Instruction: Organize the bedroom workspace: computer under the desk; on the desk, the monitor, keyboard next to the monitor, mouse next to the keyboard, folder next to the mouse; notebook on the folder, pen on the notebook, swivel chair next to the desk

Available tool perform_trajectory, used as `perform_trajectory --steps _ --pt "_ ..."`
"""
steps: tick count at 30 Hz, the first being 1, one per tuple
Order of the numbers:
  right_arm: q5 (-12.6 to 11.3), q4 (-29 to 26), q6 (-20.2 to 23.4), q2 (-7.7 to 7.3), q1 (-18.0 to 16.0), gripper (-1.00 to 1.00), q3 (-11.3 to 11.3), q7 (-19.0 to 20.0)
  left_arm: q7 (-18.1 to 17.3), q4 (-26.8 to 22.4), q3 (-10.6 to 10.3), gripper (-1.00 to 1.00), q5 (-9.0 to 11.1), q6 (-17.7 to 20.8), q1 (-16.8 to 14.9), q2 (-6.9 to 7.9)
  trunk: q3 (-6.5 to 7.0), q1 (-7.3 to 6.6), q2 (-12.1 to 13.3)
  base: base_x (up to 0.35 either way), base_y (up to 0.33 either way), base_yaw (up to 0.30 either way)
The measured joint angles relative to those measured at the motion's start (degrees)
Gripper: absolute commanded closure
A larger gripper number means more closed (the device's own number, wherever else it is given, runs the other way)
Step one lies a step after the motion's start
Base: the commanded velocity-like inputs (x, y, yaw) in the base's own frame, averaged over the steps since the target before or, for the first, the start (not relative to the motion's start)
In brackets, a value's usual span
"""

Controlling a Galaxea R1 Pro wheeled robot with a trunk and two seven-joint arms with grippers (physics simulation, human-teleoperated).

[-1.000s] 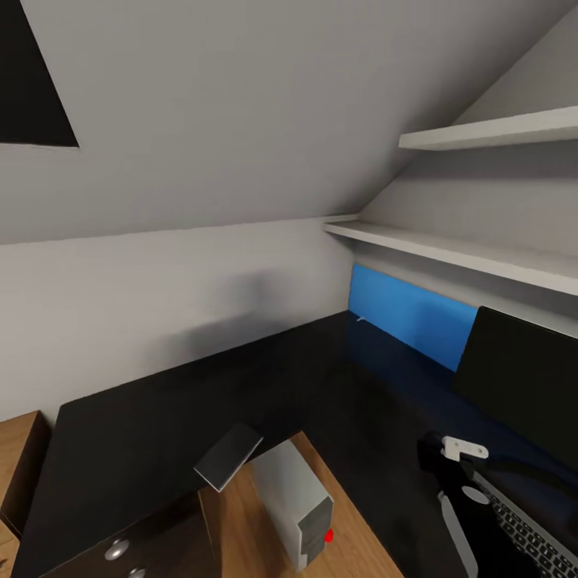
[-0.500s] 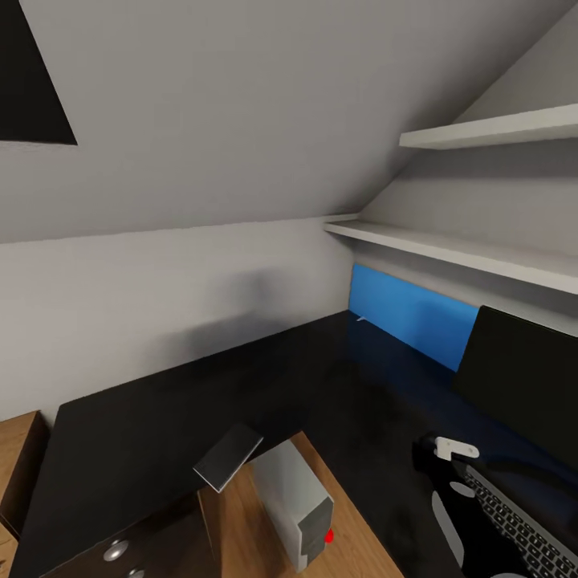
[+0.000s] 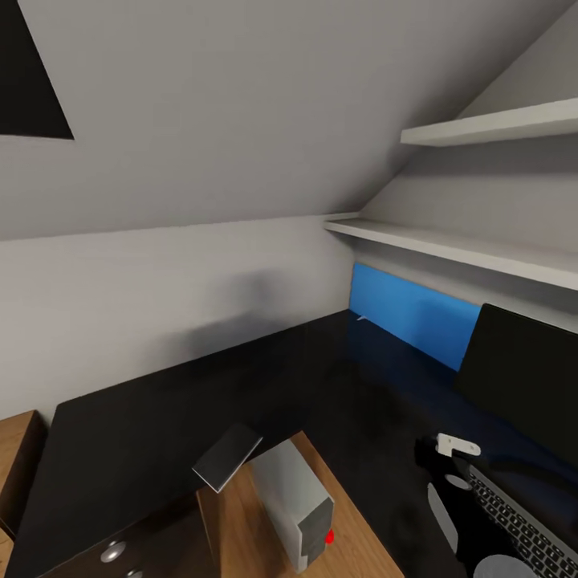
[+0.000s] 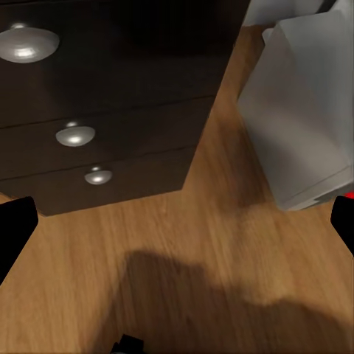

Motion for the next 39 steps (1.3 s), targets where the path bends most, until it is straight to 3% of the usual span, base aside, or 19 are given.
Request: perform_trajectory --steps 2,10,17,25,36,39 --pt "-0.1 3.2 -1.9 -0.01 -1.2 1.00 0.0 -0.3 0.1 0.0 -0.5 -1.00 0.0 0.0 0.0 0.04 -0.36 0.44 -0.8 0.000 0.000 0.000" --pt "-0.1 8.9 -2.8 -0.09 -4.8 1.00 0.0 -0.4 0.1 0.0 -0.7 -1.00 0.0 0.0 0.0 0.03 -1.81 2.20 -4.0 0.000 0.000 0.000" --pt "-0.1 10.8 -3.0 -0.28 -5.5 1.00 -0.1 -0.5 0.2 0.0 -0.7 -1.00 0.0 0.0 0.0 0.01 -3.07 3.74 -6.8 0.000 0.000 0.000" --pt "-0.3 18.7 -3.2 -2.50 -10.3 1.00 -0.3 -0.6 0.2 0.0 -0.7 -1.00 0.0 0.0 0.0 0.06 -4.51 5.50 -10.1 0.000 0.000 0.000" --pt "-0.5 19.9 -3.9 -3.01 -10.9 1.00 -0.3 -2.3 0.2 0.0 -0.7 -1.00 0.0 0.0 0.0 0.06 -6.49 7.92 -14.5 0.000 0.000 0.000" --pt "-0.6 19.9 -4.7 -2.97 -11.0 1.00 -1.8 -2.5 0.2 0.0 -0.7 -1.00 0.0 0.0 0.0 0.04 -7.03 8.58 -15.7 0.000 0.000 0.000"
